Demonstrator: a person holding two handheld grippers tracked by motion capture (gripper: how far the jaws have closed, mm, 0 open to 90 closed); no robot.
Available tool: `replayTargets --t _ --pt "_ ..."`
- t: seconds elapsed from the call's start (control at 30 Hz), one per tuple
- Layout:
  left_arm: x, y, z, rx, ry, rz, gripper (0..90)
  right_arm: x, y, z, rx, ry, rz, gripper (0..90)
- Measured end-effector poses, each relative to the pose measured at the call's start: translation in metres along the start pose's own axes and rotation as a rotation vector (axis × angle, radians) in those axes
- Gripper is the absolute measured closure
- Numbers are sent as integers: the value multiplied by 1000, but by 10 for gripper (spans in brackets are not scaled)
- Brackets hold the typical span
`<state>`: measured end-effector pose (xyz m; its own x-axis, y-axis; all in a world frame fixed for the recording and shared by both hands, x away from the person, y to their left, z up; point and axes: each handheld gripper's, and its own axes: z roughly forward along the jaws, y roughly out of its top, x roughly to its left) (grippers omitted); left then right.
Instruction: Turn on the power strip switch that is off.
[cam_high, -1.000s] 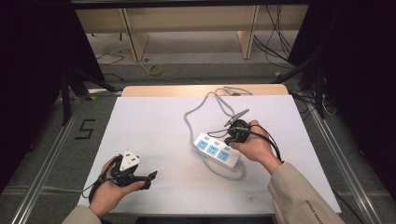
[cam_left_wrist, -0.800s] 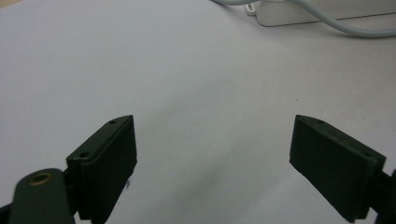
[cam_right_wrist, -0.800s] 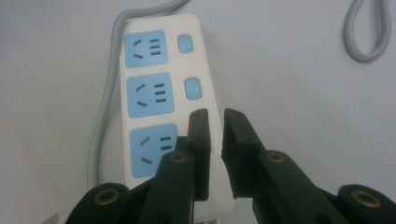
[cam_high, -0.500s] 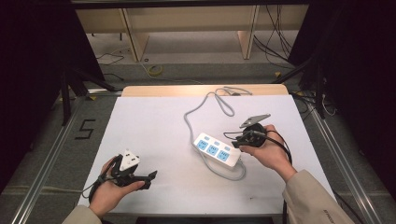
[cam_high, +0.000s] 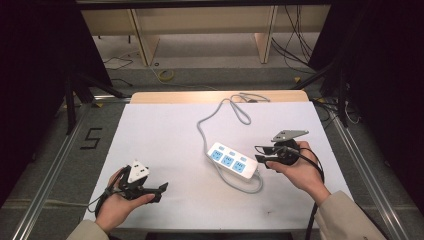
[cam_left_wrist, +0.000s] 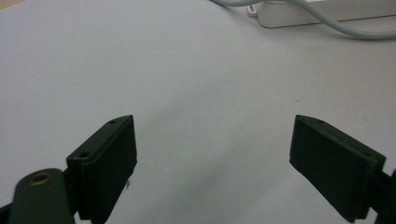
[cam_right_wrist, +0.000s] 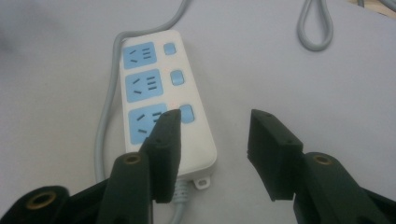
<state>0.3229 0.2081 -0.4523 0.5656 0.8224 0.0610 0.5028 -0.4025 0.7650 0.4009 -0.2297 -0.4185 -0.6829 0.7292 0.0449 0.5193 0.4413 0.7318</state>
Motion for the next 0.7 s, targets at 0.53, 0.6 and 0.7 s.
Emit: replayTargets --t 0.53,0.6,0.7 --pt "0 0 0 -1 2 1 146 -4 -32 -23 -124 -14 43 392" --pt "0 0 0 -2 1 0 146 -5 -35 -25 -134 -16 50 381" --pt "0 0 0 -3 1 0 146 -5 -42 -28 -150 -24 57 367"
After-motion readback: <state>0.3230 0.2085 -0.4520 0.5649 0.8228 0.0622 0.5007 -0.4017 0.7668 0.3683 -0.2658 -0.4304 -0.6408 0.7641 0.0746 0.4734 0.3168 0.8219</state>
